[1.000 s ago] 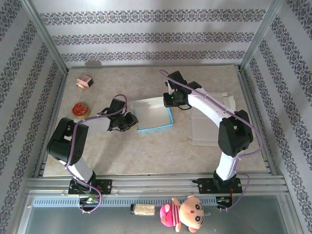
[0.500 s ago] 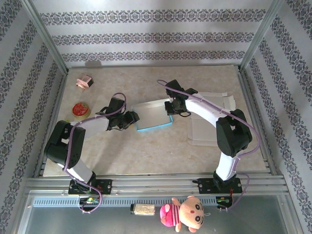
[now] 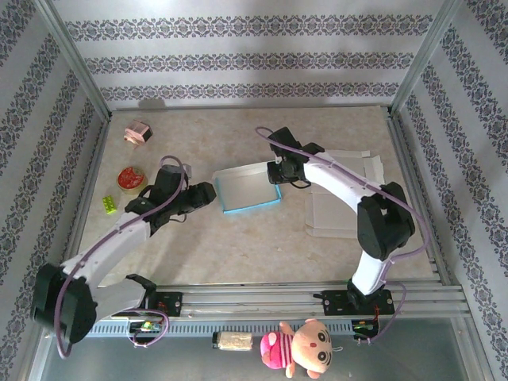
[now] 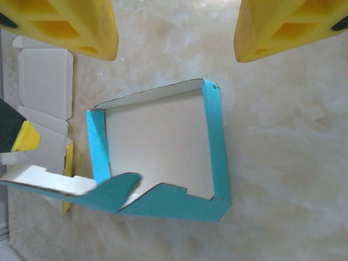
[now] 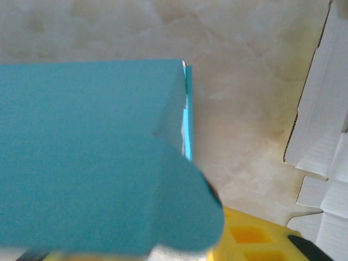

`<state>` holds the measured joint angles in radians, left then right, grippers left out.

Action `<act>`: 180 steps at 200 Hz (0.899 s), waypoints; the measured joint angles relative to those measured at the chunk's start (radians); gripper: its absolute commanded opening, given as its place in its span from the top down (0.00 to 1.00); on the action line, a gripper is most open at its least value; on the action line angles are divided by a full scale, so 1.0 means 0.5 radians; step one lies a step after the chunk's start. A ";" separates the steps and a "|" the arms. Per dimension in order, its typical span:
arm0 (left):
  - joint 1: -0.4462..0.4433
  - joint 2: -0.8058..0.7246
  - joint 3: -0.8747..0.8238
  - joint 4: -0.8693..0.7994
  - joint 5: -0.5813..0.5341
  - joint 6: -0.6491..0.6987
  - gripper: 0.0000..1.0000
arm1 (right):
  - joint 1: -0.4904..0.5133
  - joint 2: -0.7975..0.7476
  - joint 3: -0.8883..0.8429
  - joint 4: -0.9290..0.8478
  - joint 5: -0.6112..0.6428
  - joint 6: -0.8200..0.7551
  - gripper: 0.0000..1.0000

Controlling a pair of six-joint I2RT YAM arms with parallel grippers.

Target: Fold the paper box

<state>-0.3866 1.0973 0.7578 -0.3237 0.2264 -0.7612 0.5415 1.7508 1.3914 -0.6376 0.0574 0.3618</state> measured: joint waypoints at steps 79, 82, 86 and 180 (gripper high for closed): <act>-0.013 0.443 0.964 -0.571 -0.173 0.418 0.30 | -0.052 -0.210 0.105 -0.011 -0.165 -0.184 0.28; -0.013 0.474 0.996 -0.590 -0.165 0.446 0.30 | -0.059 -0.197 0.115 -0.015 -0.180 -0.199 0.28; -0.013 0.520 1.039 -0.610 -0.153 0.495 0.29 | -0.060 -0.180 0.125 -0.021 -0.193 -0.214 0.27; -0.156 1.054 1.411 -1.009 -0.283 1.035 0.32 | -0.098 0.112 0.185 -0.021 -0.221 -0.539 0.49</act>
<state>-0.4648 1.6241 1.4635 -0.8280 0.0849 -0.2436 0.4927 1.8069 1.4837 -0.6483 -0.0532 0.0925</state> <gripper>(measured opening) 0.721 0.551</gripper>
